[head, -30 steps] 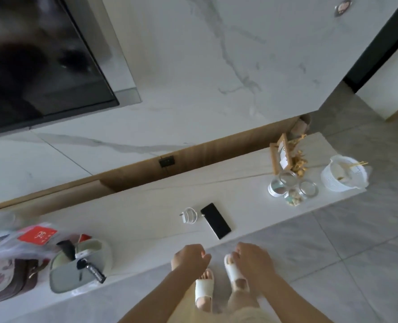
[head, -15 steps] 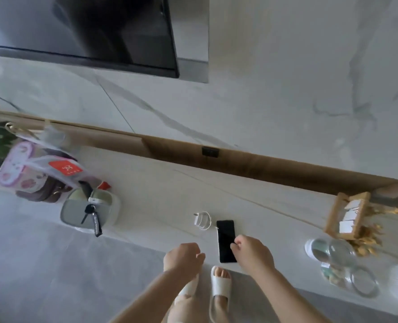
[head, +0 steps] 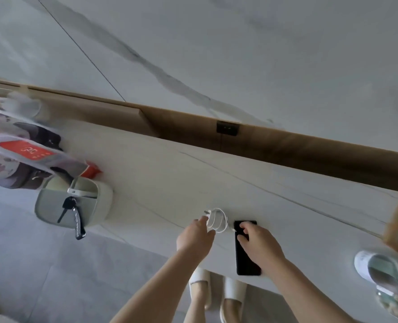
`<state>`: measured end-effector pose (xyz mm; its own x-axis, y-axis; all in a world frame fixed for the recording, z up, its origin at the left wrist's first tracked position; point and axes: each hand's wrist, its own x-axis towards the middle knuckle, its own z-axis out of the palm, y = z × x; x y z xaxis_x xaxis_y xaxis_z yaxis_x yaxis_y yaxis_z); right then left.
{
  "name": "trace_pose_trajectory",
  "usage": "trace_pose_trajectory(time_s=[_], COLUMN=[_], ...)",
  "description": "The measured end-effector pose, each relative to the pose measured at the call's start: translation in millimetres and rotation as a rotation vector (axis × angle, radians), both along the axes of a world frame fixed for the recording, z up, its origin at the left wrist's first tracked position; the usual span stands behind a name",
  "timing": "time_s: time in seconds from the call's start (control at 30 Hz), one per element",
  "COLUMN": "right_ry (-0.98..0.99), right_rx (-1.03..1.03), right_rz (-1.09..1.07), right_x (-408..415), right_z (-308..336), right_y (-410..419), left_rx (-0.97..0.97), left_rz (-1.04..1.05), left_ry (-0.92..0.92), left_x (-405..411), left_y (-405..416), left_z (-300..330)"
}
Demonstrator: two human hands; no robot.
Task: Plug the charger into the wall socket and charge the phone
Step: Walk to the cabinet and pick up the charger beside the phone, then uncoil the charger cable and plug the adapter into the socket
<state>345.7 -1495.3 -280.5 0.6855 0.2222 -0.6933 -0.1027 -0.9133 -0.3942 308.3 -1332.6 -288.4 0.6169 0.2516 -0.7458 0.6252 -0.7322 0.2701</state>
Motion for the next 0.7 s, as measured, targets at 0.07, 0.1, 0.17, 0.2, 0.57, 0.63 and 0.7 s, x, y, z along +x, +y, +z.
trace_pose_trajectory(time_s=[0.07, 0.1, 0.17, 0.2, 0.57, 0.63, 0.7], right_ry=[-0.007, -0.010, -0.013, -0.020, -0.032, -0.015, -0.002], right_rx=[-0.004, -0.008, -0.013, -0.016, 0.137, 0.171, 0.217], right_rz=[0.004, 0.009, 0.023, 0.034, -0.021, -0.075, -0.132], right_x=[5.7, 7.1, 9.0, 9.4, 14.9, 16.0, 19.0], right_z=[-24.9, -36.7, -56.8, -65.7, -105.0, -103.0, -96.6], right_y=[6.4, 9.3, 14.2, 15.9, 32.6, 32.8, 30.8], left_rx=[0.009, 0.015, 0.020, 0.015, -0.143, -0.223, -0.278], left_rz=[-0.010, -0.016, -0.018, -0.015, 0.089, 0.185, 0.260], left_ry=[-0.008, -0.016, -0.022, -0.018, 0.053, 0.013, -0.030], left_x=[9.0, 13.4, 22.5, 26.9, 44.6, 44.5, 45.9], left_y=[3.1, 4.6, 7.8, 8.8, 10.4, 13.6, 15.9], left_z=[-23.7, -35.0, -55.6, -64.7, -106.0, -103.6, -96.9])
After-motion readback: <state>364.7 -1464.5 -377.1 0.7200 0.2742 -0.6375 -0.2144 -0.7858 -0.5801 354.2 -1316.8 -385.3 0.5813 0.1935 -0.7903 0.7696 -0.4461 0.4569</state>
